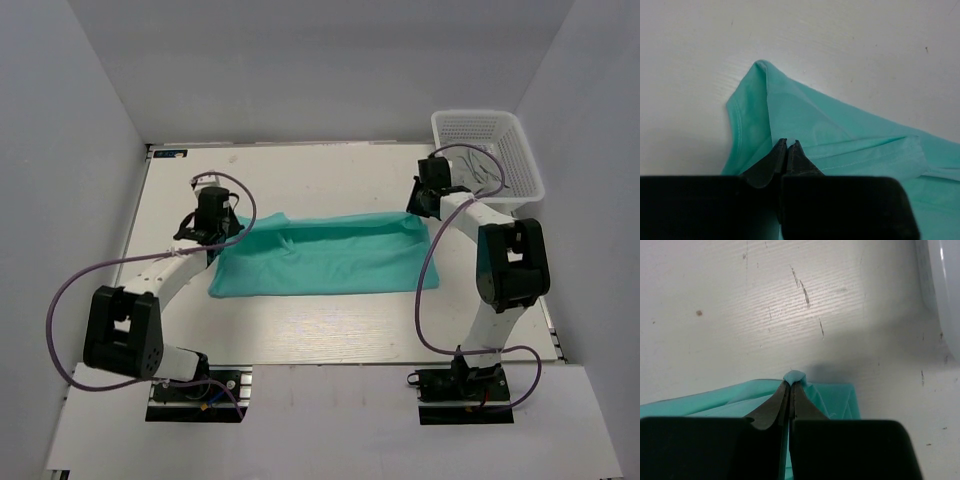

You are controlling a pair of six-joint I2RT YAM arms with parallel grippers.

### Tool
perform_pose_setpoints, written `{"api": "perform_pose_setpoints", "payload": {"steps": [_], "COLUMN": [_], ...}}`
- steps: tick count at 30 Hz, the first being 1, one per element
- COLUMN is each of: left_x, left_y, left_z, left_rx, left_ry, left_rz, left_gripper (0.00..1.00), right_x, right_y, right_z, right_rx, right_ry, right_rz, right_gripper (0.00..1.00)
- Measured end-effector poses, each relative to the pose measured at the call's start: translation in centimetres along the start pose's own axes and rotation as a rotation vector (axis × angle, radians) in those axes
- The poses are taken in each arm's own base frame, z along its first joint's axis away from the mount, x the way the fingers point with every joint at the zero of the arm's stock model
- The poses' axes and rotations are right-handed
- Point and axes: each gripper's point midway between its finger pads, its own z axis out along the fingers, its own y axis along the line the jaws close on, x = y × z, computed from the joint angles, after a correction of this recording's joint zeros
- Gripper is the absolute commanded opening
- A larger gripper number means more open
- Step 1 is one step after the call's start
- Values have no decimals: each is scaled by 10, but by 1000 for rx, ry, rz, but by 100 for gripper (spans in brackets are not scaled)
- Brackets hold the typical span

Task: Fold and stack the t-shirts
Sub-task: Fold the other side of the tshirt into a rectangle

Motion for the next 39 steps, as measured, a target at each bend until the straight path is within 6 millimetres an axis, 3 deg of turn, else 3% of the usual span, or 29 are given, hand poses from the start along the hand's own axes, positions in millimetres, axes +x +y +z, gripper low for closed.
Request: {"api": "perform_pose_setpoints", "payload": {"steps": [4,9,11,12,13,14,15,16,17,19,22,25,28,34,36,39], "left_x": [23,73,86,92,97,103,107,113,116,117,105,84,65,40,46,74], "left_y": [10,28,34,38,41,46,50,55,60,67,67,52,31,-26,-45,-66], "left_z": [-14,-15,-18,-20,-21,-22,-23,-25,-26,-30,-36,-37,-37,-23,-15,-5], "left_rx": [5,-30,-60,-84,-105,-140,-170,-207,-248,-316,-362,-306,-205,52,130,209], "left_ry": [20,131,174,197,218,244,268,298,320,353,363,330,299,289,322,412], "left_rz": [-37,-91,-115,-128,-130,-146,-144,-142,-148,-149,-158,-181,-196,-197,-185,-150], "left_gripper": [0,3,18,45,61,73,96,98,100,100,100,100,100,100,100,100], "right_x": [8,27,39,45,51,55,58,60,63,64,51,22,5,24,36,58], "right_y": [-3,-11,-16,-19,-22,-25,-28,-32,-35,-42,-44,-34,-19,27,38,45], "right_z": [-11,-18,-16,-15,-15,-15,-15,-16,-17,-27,-53,-80,-91,-66,-54,-40], "right_rx": [-13,-8,8,19,33,48,63,80,92,114,109,43,-41,-218,-255,-273], "right_ry": [-5,9,31,45,57,66,73,74,75,63,-3,-106,-158,-45,3,72], "right_rz": [6,20,27,32,40,46,56,62,63,70,91,113,106,34,19,7], "right_gripper": [0,0,9,17,26,45,55,63,68,88,90,90,90,90,90,90]}}
